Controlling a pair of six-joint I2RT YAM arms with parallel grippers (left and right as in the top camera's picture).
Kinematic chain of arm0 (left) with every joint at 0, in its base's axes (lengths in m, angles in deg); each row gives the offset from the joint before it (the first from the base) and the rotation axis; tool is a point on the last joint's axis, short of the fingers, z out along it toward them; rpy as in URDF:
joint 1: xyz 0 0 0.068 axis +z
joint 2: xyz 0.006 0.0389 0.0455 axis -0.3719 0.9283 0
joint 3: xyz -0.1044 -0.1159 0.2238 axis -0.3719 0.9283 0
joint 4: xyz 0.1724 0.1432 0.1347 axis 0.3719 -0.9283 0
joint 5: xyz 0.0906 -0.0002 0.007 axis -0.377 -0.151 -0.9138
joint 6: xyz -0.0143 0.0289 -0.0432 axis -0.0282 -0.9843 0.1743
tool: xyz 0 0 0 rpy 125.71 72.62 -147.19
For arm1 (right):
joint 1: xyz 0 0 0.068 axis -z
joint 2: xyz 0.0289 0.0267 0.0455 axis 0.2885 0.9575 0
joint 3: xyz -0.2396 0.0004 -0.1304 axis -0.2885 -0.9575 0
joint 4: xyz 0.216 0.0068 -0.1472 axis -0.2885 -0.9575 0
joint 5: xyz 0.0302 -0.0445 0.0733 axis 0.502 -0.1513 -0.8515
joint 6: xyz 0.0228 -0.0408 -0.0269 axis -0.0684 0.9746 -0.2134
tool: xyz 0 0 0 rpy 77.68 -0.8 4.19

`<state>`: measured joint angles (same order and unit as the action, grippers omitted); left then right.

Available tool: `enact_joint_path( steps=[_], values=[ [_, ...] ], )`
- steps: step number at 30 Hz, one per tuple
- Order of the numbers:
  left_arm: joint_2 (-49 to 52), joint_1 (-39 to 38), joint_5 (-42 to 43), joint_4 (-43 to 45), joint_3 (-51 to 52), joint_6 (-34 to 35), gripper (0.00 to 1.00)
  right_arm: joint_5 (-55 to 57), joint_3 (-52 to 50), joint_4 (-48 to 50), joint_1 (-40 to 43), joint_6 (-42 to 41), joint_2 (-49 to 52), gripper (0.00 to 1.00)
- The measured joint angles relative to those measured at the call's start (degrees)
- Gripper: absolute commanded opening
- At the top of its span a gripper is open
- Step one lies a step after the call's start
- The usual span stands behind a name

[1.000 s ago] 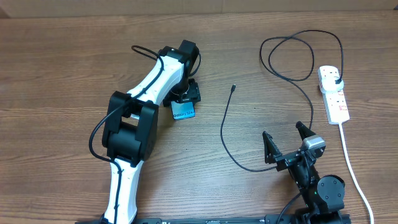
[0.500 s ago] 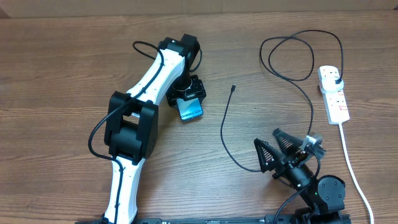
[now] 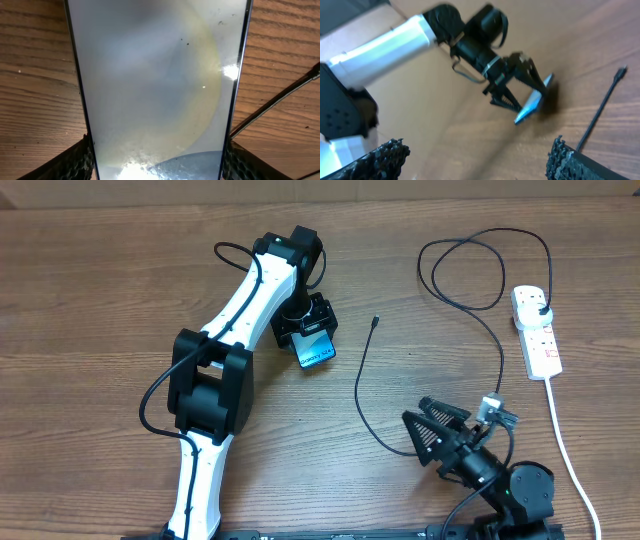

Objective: Plug charger to phone and switch on socket

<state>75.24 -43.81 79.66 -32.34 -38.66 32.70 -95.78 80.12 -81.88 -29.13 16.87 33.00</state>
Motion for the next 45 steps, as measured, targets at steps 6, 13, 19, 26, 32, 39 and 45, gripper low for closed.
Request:
enact_joint_path(
  steps=[6, 13, 19, 26, 32, 39, 45],
  values=[
    [0.0, 0.0, 0.26, 0.09, 0.0, 0.35, 0.04, 6.1, 1.84, -0.22, -7.37, 5.77, 15.54, 0.92],
    [0.0, 0.0, 0.57, 0.74, 0.0, 1.38, 0.04, 15.78, 13.25, 8.9, -15.63, 10.29, 45.05, 0.88],
    [0.0, 0.0, 0.66, 1.16, -0.02, 1.62, 0.04, 16.13, 22.64, 17.09, -17.25, 10.78, 70.73, 0.87],
    [0.0, 0.0, 1.01, 1.46, -0.2, 1.79, 0.04, 14.93, 34.51, 19.74, -17.86, 10.12, 88.37, 0.86],
    [0.0, 0.0, 1.95, 1.46, -0.42, 2.27, 0.04, 15.74, 39.56, 20.65, -20.13, 8.61, 94.14, 0.83],
    [0.0, 0.0, 1.9, 1.05, -0.42, 3.06, 0.9, 16.48, 41.33, 16.9, -19.87, 6.86, 97.02, 0.93],
    [0.0, 0.0, -0.13, 0.76, -0.44, 3.93, 1.0, 16.44, 41.38, 6.93, -17.11, 9.86, 89.0, 1.0]
  ],
)
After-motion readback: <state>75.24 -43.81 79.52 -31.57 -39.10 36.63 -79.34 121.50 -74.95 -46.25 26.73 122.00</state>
